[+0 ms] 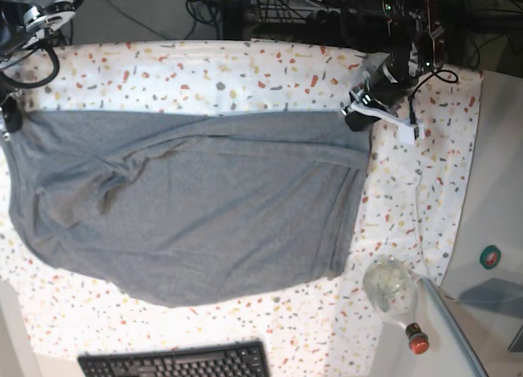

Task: Layout the t-shirt on the table in an organized manner, then fold the t-shirt properly
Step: 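Lift the shirt with both grippers and lay it out lengthwise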

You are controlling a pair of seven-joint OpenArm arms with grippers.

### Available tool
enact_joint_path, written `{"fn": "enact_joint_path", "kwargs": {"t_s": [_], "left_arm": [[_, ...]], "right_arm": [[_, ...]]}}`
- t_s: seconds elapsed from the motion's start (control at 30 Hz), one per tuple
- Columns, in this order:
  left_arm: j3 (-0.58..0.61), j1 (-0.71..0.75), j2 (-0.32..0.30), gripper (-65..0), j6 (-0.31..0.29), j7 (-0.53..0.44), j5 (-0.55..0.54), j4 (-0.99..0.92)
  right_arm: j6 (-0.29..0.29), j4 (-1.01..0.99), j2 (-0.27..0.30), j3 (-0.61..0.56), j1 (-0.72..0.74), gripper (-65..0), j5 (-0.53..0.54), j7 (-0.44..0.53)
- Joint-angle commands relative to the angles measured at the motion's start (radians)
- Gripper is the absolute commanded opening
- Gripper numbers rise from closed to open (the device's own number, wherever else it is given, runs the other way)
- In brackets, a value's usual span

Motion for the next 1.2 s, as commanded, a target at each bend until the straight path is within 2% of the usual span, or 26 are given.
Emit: {"fn": "enact_joint_path", "kwargs": {"t_s": [0.0,0.1,0.2,0.27,0.33,0.43,0.57,0.7,0.87,1.03,1.17], "left_arm": [[-0.005,0.010,-0.008,-65.0,-0.005,-0.015,-0.010,0.062],[-0.003,0.078,-0.057,-65.0,0.072,-0.015,-0.010,0.225],[-0.002,0.081,-0.097,-65.0,0.155,-0.015,-0.010,0.325],[-0.002,0.023,-0.120,-65.0,0.183,0.022,-0.010,0.348],[-0.003,-0.082,-0.136,-65.0,0.189,0.130,-0.011,0.351],[-0.002,-0.252,-0.137,-65.0,0.189,0.275,-0.011,0.349],[0.080,-0.468,-0.133,-65.0,0.190,0.374,-0.011,0.334],[0.158,-0.679,-0.122,-65.0,0.190,0.390,-0.011,0.236],[0.121,-0.975,-0.045,-65.0,0.190,0.386,-0.013,0.061],[0.043,-1.226,0.021,-65.0,0.190,0.392,-0.021,0.041],[0.014,-1.219,0.030,-65.0,0.190,0.392,-0.058,0.082]], "right_arm": [[-0.002,0.041,0.048,-0.002,0.009,-65.0,-0.014,-0.082],[-0.002,0.204,0.057,-0.003,0.019,-65.0,-0.013,-0.286],[-0.008,0.325,0.058,-0.017,0.068,-65.0,-0.014,-0.349],[-0.011,0.333,0.078,-0.088,0.125,-65.0,-0.014,-0.358],[-0.011,0.324,0.117,-0.183,0.179,-65.0,-0.016,-0.358],[-0.014,0.279,0.140,-0.338,0.283,-65.0,-0.019,-0.350],[-0.093,0.205,0.172,-0.445,0.437,-65.0,-0.019,-0.341],[-0.163,0.127,0.184,-0.505,0.604,-65.0,-0.017,-0.283],[-0.169,0.109,0.224,-0.554,0.806,-65.0,-0.016,-0.269],[-0.165,0.224,0.289,-0.563,1.012,-65.0,-0.014,-0.382],[-0.165,0.422,0.304,-0.559,0.974,-65.0,-0.013,-0.494]]}}
